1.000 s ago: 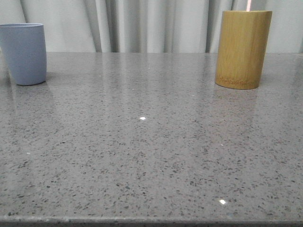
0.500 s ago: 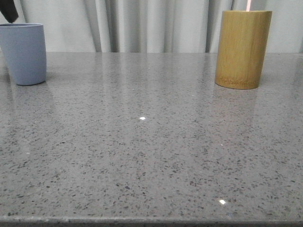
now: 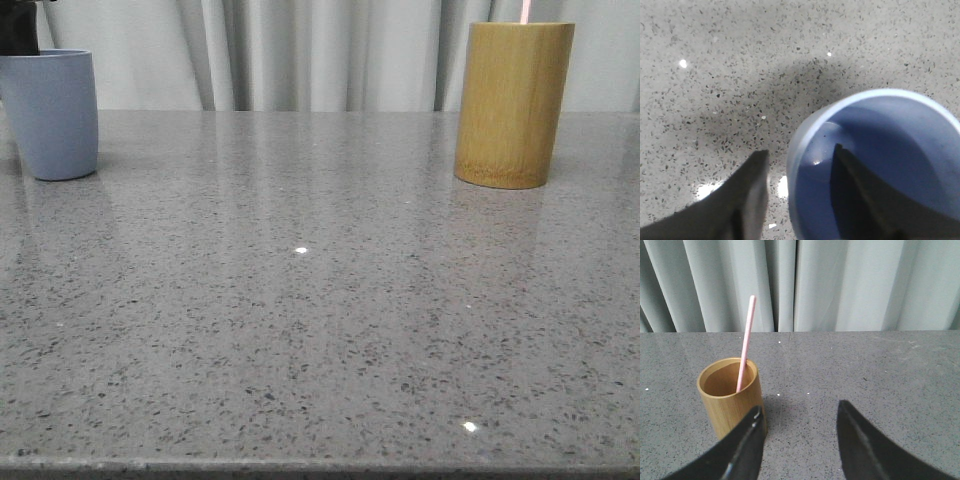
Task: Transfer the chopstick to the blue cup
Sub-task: 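Lower the left gripper into the blue cup and grip its rim, then slide the blue cup with the left gripper toward the table center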
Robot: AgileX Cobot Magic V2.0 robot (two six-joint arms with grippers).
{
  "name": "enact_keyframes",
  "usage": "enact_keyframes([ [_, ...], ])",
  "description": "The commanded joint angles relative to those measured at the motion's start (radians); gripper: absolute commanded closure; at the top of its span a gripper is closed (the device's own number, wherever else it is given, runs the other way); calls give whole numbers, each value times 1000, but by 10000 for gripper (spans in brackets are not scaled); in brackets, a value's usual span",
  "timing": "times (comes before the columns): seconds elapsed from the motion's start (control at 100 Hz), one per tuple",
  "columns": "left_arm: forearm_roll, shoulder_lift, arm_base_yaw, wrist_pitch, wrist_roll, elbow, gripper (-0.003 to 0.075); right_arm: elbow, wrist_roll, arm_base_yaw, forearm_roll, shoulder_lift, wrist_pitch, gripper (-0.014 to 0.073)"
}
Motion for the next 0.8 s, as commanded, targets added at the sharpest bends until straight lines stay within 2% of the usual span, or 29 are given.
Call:
enact_keyframes([
  [0.0,-16,-48,-5,-27,-9,-32,559,-34,-4,-6,-5,3,-66,234],
  [0.18,-16,-48,-5,-25,-9,-32,739,-34,-4,-6,-5,3,-61,234],
  [0.46,-82,-48,-53,-21,-9,-32,739,-34,-4,-6,-5,3,-57,234],
  [0.79,-88,-32,-272,-81,-31,-105,739,-34,-4,-6,-5,3,-57,234],
])
